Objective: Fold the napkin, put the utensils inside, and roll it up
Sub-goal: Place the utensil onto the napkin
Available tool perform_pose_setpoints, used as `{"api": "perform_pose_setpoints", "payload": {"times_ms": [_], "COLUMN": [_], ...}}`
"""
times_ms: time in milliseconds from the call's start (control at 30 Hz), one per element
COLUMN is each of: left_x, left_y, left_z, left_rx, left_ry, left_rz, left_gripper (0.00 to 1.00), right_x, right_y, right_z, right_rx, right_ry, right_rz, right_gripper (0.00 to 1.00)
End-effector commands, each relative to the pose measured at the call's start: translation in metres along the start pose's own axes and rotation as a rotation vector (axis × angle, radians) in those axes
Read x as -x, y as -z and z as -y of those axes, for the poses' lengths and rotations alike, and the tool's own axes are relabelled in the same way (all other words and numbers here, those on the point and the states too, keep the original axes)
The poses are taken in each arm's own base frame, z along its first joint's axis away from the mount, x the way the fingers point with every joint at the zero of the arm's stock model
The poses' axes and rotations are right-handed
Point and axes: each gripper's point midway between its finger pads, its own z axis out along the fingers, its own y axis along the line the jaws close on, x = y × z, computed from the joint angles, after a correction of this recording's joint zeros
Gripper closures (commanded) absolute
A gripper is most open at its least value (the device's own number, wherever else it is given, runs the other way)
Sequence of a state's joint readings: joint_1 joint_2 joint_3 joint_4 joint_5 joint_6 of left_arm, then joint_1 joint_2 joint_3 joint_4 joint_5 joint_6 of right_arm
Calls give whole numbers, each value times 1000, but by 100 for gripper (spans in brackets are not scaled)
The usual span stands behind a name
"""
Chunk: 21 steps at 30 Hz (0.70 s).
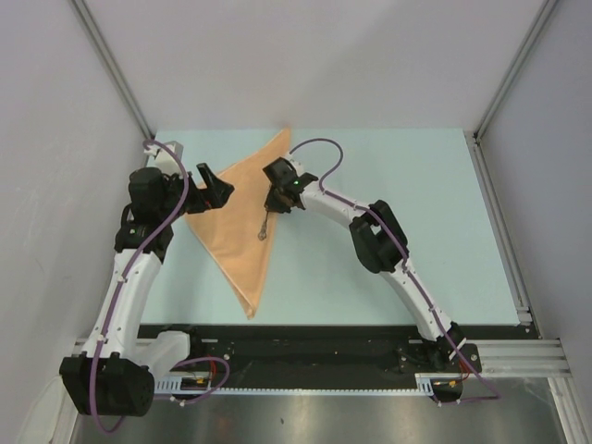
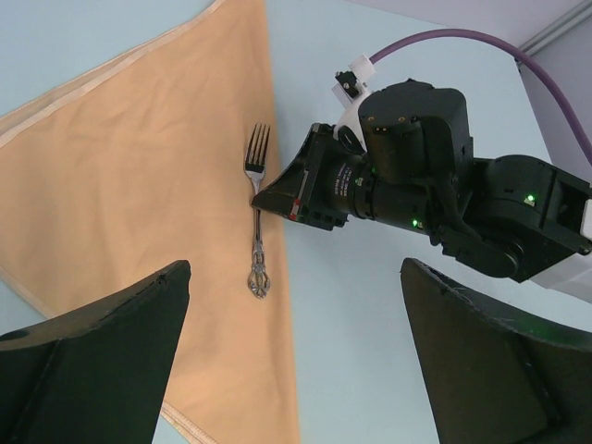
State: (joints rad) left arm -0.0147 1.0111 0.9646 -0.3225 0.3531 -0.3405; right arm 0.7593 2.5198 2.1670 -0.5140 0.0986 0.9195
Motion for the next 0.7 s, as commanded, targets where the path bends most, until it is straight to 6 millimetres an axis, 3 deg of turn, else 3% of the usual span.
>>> {"api": "perform_pose_setpoints", "payload": {"times_ms": [0,233,667], "left_x": [9,7,3], "left_y": [4,2,-2], "left_z": [7,8,11], "left_rx": [-34,-49,-71], "left_ry": [0,9,24], "left_rz": [37,27,6], "left_gripper": [0,0,0], "right_x": [7,9,4], "right_y": [-3,-7,-19], "right_z": [3,11,4], "right_rx": [-12,-23,6], "right_ry": [44,81,35], "right_rz": [-16,-35,-39], "right_gripper": [100,100,100]}}
